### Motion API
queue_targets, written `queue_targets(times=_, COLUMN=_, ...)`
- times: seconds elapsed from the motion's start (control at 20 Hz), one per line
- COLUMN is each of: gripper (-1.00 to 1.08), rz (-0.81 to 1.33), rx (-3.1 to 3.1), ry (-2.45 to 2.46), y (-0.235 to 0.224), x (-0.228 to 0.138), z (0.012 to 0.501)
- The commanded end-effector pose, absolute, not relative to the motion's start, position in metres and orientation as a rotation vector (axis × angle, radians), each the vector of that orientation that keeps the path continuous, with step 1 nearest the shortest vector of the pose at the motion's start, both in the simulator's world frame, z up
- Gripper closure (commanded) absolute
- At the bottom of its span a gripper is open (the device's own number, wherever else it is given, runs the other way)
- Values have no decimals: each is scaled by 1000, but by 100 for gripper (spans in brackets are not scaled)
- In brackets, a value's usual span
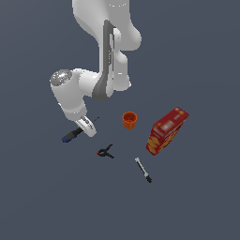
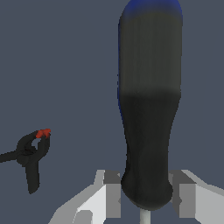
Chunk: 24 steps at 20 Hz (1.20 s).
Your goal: Pick up a designated object from a clutter of objects.
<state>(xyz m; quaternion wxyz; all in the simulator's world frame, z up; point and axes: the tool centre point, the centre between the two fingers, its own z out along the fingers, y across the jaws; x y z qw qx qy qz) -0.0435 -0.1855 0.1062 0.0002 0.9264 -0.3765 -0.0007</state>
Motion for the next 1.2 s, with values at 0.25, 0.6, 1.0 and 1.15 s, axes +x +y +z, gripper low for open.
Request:
queue_targets(times=0.25, gripper=108, rz=0, rx=2907, ry=-1183, y=-173, x=-19, z=181)
queue_targets(times=0.6, gripper=108, rz=0, rx=2906, ry=-1183, y=-161, x=5, z=250)
queue_targets(times=1.0, gripper=108, rz=0, rx=2908, ry=-1182, y=-148, x=34, z=326)
queue_targets(times=1.15, gripper=108, rz=0, rx=2909, ry=-1182, y=-143, x=43, z=351)
